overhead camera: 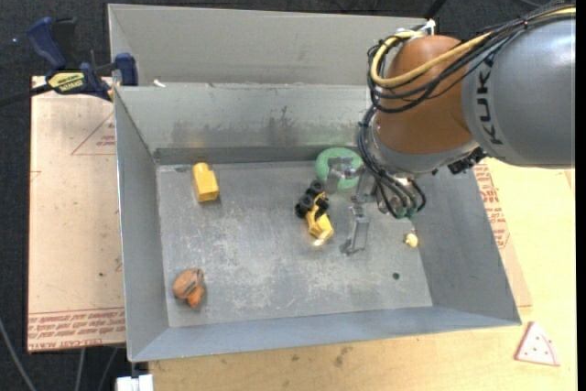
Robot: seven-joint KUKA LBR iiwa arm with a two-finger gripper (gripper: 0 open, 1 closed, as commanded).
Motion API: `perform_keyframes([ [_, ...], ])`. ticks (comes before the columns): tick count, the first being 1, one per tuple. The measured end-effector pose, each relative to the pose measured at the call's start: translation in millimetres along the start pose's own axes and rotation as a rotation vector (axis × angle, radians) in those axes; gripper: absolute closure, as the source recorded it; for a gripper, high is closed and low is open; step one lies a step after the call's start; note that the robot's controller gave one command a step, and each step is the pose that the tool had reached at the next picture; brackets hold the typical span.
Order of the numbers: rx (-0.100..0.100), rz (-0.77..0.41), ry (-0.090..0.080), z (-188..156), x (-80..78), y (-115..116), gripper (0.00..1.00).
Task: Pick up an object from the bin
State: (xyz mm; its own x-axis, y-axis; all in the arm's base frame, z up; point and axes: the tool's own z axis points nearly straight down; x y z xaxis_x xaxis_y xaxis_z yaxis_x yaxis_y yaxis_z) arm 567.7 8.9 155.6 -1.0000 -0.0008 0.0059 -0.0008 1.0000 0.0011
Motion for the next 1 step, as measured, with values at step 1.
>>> perform_keyframes([
  [1, 0.000, 0.000, -0.007, -4.7, -1.2, 0.0, 0.00],
])
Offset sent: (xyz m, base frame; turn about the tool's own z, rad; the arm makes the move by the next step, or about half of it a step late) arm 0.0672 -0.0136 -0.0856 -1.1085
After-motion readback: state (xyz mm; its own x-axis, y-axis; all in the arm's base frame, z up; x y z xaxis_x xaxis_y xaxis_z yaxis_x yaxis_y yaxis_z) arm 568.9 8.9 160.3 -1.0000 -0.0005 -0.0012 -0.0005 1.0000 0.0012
